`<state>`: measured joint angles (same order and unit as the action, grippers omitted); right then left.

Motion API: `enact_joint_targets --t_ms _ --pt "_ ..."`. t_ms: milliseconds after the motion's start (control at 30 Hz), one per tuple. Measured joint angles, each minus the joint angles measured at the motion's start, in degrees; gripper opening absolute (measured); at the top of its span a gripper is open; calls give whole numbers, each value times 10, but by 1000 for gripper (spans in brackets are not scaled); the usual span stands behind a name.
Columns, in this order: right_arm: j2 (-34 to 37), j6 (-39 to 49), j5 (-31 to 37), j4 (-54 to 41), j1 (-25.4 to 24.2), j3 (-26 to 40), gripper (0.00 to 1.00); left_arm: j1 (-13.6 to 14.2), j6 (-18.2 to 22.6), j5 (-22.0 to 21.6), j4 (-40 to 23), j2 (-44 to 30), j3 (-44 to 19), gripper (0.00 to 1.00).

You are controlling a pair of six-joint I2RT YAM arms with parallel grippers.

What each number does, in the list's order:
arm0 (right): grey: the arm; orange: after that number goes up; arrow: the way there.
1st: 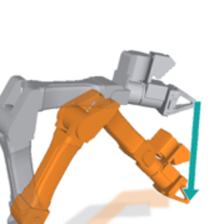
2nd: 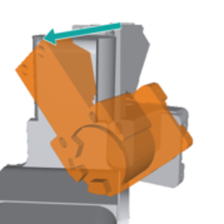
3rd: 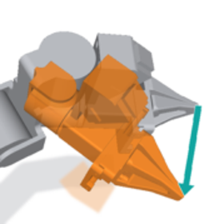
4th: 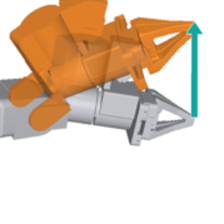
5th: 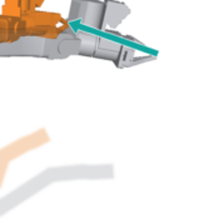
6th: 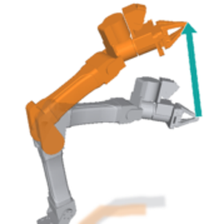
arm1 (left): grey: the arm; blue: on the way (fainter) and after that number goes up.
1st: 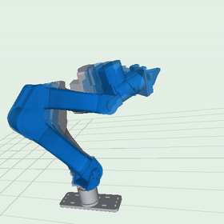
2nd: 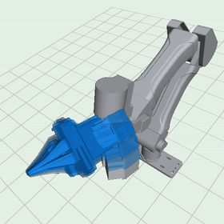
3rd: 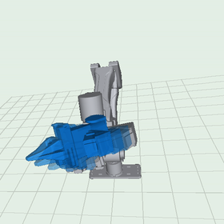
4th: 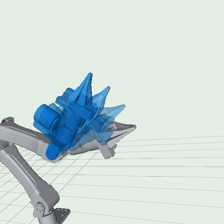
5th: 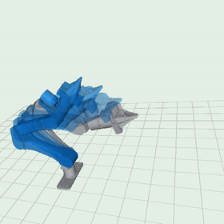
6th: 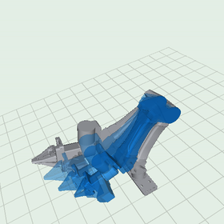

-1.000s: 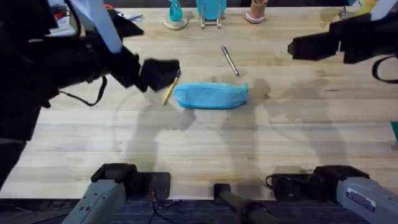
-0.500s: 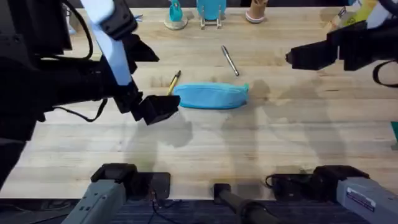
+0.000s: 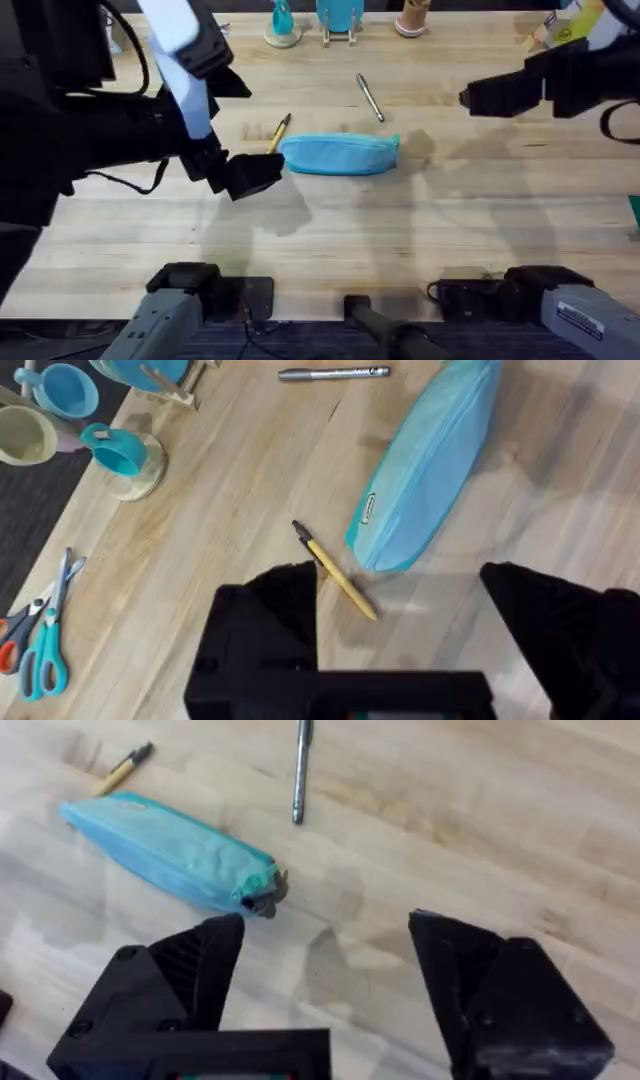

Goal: Unzip the bag, pick up the pens from the table one at a time and place them inside, then zip the bag closed.

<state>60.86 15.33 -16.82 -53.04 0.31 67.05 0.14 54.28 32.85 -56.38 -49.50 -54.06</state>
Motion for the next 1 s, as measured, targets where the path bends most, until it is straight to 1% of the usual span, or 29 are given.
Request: enact_joint_targets --t_ms 133,167,200,333,467,833,1000 --pt "0 9 0 -19 0 0 997 0 11 -10 0 0 0 993" --pt "0 37 -10 -44 0 0 997 0 16 -14 0 -5 0 993" --pt "0 48 -19 -50 0 0 997 0 17 -15 0 -10 0 993" --pt "0 90 -61 -76 0 1 997 0 19 -20 0 -44 0 993" --pt "0 116 -86 -92 0 1 997 0 19 -23 1 -75 0 993" --pt "0 135 -102 -94 0 1 997 0 21 -23 50 -113 0 993" --pt "0 135 -102 -93 0 1 996 0 50 -13 52 -147 0 993"
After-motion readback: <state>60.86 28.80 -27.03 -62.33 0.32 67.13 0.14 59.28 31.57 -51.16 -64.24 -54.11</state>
